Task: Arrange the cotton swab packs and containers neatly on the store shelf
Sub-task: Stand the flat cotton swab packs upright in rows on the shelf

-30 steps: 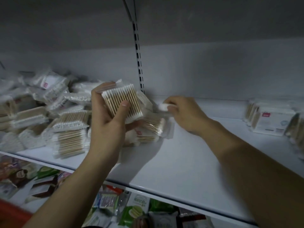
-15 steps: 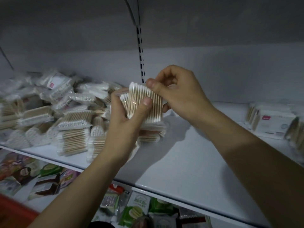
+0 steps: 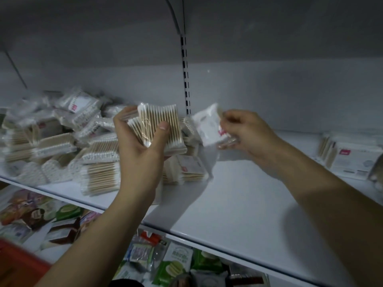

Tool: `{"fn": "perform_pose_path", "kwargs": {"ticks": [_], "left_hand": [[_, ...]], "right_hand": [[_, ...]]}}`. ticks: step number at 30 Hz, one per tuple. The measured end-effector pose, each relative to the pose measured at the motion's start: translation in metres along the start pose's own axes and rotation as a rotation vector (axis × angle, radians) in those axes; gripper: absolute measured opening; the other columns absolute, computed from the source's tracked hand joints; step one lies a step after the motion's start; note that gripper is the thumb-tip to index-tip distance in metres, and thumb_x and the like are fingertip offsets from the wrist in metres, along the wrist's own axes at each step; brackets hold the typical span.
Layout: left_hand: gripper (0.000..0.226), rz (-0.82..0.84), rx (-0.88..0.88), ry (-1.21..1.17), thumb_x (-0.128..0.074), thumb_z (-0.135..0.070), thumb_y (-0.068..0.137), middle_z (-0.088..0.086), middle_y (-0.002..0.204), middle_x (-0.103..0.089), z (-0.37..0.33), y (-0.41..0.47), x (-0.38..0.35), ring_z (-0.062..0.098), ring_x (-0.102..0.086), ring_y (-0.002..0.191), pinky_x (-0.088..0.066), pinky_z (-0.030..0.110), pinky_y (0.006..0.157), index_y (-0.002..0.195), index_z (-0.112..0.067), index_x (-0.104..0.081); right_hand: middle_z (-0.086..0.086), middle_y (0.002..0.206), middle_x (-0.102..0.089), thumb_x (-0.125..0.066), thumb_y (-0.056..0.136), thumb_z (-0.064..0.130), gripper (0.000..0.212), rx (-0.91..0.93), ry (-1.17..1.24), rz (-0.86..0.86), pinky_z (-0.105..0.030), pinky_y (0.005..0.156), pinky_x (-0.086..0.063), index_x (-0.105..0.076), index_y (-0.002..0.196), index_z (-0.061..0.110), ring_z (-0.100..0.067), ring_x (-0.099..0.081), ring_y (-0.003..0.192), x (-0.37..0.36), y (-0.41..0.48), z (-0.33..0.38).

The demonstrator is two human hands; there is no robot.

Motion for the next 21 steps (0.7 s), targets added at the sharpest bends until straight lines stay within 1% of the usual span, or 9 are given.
{"fn": "perform_pose_path", "kwargs": {"ticks": [3,5,7,10,13,15,18,19,21], "left_hand": [[0.040,0.013,-0.015,0.010,-0.070,-0.039,0.091,0.008,0.129,-0.064,-0.004,-0.002,-0.004,0.032,-0.066,0.118,-0.055,0.062,0.095,0.123,-0.036,-0.045],[0.048,0.042,-0.018,-0.008,-0.070,-0.045,0.089,0.009,0.126,-0.065,-0.008,-0.004,-0.011,0.033,-0.068,0.114,-0.056,0.063,0.091,0.125,-0.027,-0.044],[0.059,0.085,-0.007,-0.001,-0.075,-0.046,0.085,0.007,0.121,-0.067,-0.008,-0.006,-0.016,0.031,-0.070,0.110,-0.059,0.061,0.087,0.128,-0.021,-0.043],[0.063,0.126,0.045,0.007,-0.084,-0.022,0.079,0.007,0.112,-0.070,-0.003,-0.007,-0.014,0.028,-0.073,0.103,-0.063,0.055,0.082,0.126,-0.018,-0.042],[0.057,0.078,0.009,0.067,-0.082,-0.012,0.079,0.008,0.107,-0.071,-0.007,-0.004,-0.002,0.027,-0.075,0.097,-0.064,0.052,0.079,0.121,-0.019,-0.043],[0.049,0.000,-0.006,0.066,-0.079,-0.019,0.079,0.004,0.107,-0.071,-0.008,-0.001,0.010,0.024,-0.075,0.096,-0.064,0.051,0.080,0.113,-0.027,-0.045],[0.050,-0.085,-0.013,0.061,-0.081,-0.029,0.079,0.004,0.113,-0.069,-0.007,0.002,0.024,0.025,-0.073,0.102,-0.061,0.057,0.085,0.113,-0.030,-0.044],[0.052,-0.095,-0.020,0.063,-0.081,-0.031,0.079,0.005,0.115,-0.068,-0.006,0.002,0.026,0.025,-0.072,0.104,-0.060,0.059,0.087,0.115,-0.029,-0.044],[0.055,-0.111,-0.022,0.048,-0.080,-0.031,0.079,0.004,0.116,-0.068,-0.005,0.003,0.027,0.024,-0.072,0.105,-0.060,0.059,0.088,0.119,-0.027,-0.042]], "right_hand": [[-0.010,0.087,-0.070,-0.048,0.103,0.003,0.020,-0.017,0.297,0.153,-0.048,0.079,-0.062,-0.067,0.110,0.002,-0.026,-0.071,0.082,-0.019,-0.012,0.023],[-0.023,0.105,-0.069,-0.049,0.104,0.006,0.023,-0.005,0.242,0.217,-0.052,0.083,-0.061,-0.066,0.118,0.002,-0.030,-0.070,0.095,-0.037,-0.019,0.028],[-0.025,0.111,-0.067,-0.053,0.103,0.009,0.021,0.010,0.183,0.213,-0.052,0.083,-0.061,-0.066,0.118,0.003,-0.028,-0.069,0.098,-0.049,-0.025,0.026],[-0.013,0.099,-0.071,-0.063,0.098,0.015,0.012,0.042,0.080,0.178,-0.032,0.072,-0.062,-0.068,0.107,0.008,-0.015,-0.069,0.088,-0.053,-0.026,0.026],[0.000,0.092,-0.069,-0.062,0.098,0.018,0.003,0.013,-0.078,0.136,-0.032,0.073,-0.053,-0.065,0.098,0.018,-0.012,-0.065,0.084,-0.048,-0.018,0.009],[0.008,0.100,-0.068,-0.069,0.083,0.020,0.020,0.101,-0.303,0.215,-0.027,0.077,-0.051,-0.066,0.103,0.023,-0.006,-0.064,0.091,-0.052,-0.018,-0.004],[0.023,0.110,-0.059,-0.079,0.080,0.022,0.043,0.187,-0.632,0.467,-0.006,0.078,-0.044,-0.058,0.116,0.031,0.013,-0.055,0.100,-0.067,-0.034,-0.024],[0.019,0.110,-0.060,-0.079,0.078,0.022,0.045,0.212,-0.692,0.453,-0.008,0.077,-0.045,-0.056,0.115,0.034,0.008,-0.057,0.100,-0.064,-0.034,-0.029],[0.008,0.107,-0.063,-0.081,0.072,0.026,0.042,0.221,-0.725,0.335,-0.029,0.077,-0.055,-0.055,0.103,0.036,-0.012,-0.062,0.090,-0.052,-0.027,-0.032]]}}
Point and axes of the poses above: each hand's wrist, its own y-axis towards the middle knuckle, its own x-axis out of the back of the hand, z = x × y, the point moved 8 cm from there along y, towards the middle knuckle
